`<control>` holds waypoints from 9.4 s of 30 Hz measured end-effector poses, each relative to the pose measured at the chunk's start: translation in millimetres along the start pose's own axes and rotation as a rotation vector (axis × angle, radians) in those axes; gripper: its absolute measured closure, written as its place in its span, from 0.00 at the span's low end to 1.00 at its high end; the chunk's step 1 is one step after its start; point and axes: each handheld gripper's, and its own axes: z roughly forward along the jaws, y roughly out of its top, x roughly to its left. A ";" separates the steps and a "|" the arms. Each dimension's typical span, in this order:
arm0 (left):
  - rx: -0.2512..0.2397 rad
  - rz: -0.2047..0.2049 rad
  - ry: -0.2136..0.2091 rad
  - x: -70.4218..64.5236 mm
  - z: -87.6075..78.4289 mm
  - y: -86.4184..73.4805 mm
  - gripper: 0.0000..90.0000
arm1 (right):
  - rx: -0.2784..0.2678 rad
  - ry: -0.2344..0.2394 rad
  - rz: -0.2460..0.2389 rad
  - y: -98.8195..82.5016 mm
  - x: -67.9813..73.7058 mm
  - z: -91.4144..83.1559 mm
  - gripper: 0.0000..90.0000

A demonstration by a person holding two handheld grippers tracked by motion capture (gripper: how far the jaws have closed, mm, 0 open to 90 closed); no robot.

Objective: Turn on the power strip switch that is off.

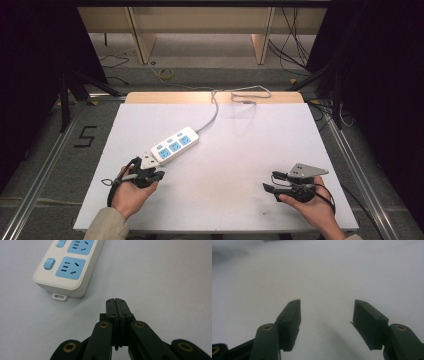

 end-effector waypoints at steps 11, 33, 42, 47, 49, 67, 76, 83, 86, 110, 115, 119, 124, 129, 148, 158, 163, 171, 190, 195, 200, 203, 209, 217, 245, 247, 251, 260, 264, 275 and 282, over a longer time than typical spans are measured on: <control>0.009 -0.010 0.008 3.3 1.3 11.6 1.00 | 0.007 -0.011 -0.003 1.4 1.5 -1.3 0.45; 0.038 0.009 0.038 16.8 2.9 29.3 1.00 | 0.009 -0.013 -0.009 1.5 1.3 -2.5 0.45; 0.058 0.016 0.034 21.9 6.0 33.5 1.00 | 0.007 -0.015 -0.013 1.3 1.1 -2.4 0.44; 0.059 0.018 0.030 25.4 7.5 40.7 1.00 | 0.002 -0.015 -0.018 2.2 2.3 -2.7 0.44; 0.066 0.026 0.033 25.5 7.0 43.2 1.00 | 0.009 -0.016 -0.017 2.3 1.9 -2.0 0.44; 0.083 0.033 0.058 34.8 12.5 54.4 1.00 | 0.015 -0.021 -0.024 2.5 1.0 -0.6 0.44; 0.091 0.034 0.057 37.1 14.3 60.8 1.00 | 0.011 -0.024 -0.027 2.9 0.4 -1.4 0.44; 0.101 0.033 0.059 40.1 15.6 63.6 1.00 | 0.010 -0.024 -0.028 3.1 0.3 -1.3 0.44; 0.102 0.027 0.062 43.3 17.1 65.6 1.00 | 0.008 -0.026 -0.025 3.1 0.6 -1.6 0.43; 0.138 0.009 0.088 62.7 23.9 74.7 1.00 | 0.007 -0.030 -0.019 1.6 -3.2 -3.9 0.42; 0.133 0.005 0.089 64.4 23.0 77.3 1.00 | 0.010 -0.031 -0.018 1.2 -3.1 -4.2 0.42; 0.135 0.003 0.091 66.1 23.9 80.1 1.00 | 0.010 -0.032 -0.018 1.2 -3.2 -4.3 0.42; 0.139 0.003 0.091 67.8 25.2 83.7 1.00 | 0.011 -0.032 -0.018 1.2 -3.3 -4.1 0.42; 0.150 0.001 0.091 68.4 29.5 86.8 1.00 | 0.011 -0.034 -0.018 1.0 -3.5 -4.4 0.42; 0.197 0.022 0.103 74.8 39.7 96.1 1.00 | 0.007 -0.034 -0.021 1.1 -3.9 -5.4 0.41; 0.208 0.035 0.104 76.4 41.0 99.5 1.00 | 0.008 -0.035 -0.022 1.3 -4.0 -5.7 0.41; 0.214 0.032 0.105 76.8 44.0 99.8 1.00 | 0.007 -0.035 -0.021 1.2 -3.9 -5.7 0.41; 0.225 0.033 0.107 77.9 46.9 99.3 1.00 | 0.005 -0.035 -0.019 1.2 -4.2 -5.4 0.40; 0.255 0.045 0.100 78.1 56.9 99.4 1.00 | 0.009 -0.031 -0.021 0.9 -4.0 -4.9 0.40; 0.256 0.049 0.096 76.6 58.9 100.3 1.00 | 0.009 -0.031 -0.021 0.9 -4.1 -4.9 0.40; 0.285 0.068 0.103 77.6 62.1 99.4 1.00 | 0.010 -0.029 -0.024 0.8 -3.6 -4.8 0.40; 0.283 0.065 0.100 76.8 63.1 99.5 1.00 | 0.010 -0.030 -0.024 0.9 -3.8 -4.8 0.40; 0.293 0.068 0.090 75.3 64.8 99.6 1.00 | 0.011 -0.030 -0.025 0.9 -3.5 -4.6 0.40; 0.313 0.064 0.094 75.5 67.3 98.7 1.00 | 0.013 -0.029 -0.026 0.8 -3.6 -4.6 0.40; 0.335 0.056 0.094 76.5 69.6 98.4 1.00 | 0.009 -0.029 -0.027 1.0 -3.6 -5.0 0.40; 0.338 0.059 0.096 76.1 69.9 98.8 1.00 | 0.010 -0.030 -0.028 0.9 -3.7 -5.1 0.40; 0.347 0.065 0.097 76.2 70.2 99.3 1.00 | 0.012 -0.031 -0.029 0.9 -3.5 -5.2 0.40; 0.368 0.063 0.104 80.4 69.1 96.0 1.00 | 0.013 -0.030 -0.029 0.8 -3.7 -4.9 0.40; 0.333 0.056 0.101 79.0 66.8 99.3 1.00 | 0.013 -0.030 -0.028 1.0 -3.6 -4.6 0.40; 0.352 0.074 0.091 74.3 70.5 102.1 1.00 | 0.013 -0.031 -0.028 0.6 -3.7 -5.2 0.40; 0.353 0.066 0.083 76.2 70.0 101.1 1.00 | 0.011 -0.032 -0.029 0.8 -3.7 -5.4 0.40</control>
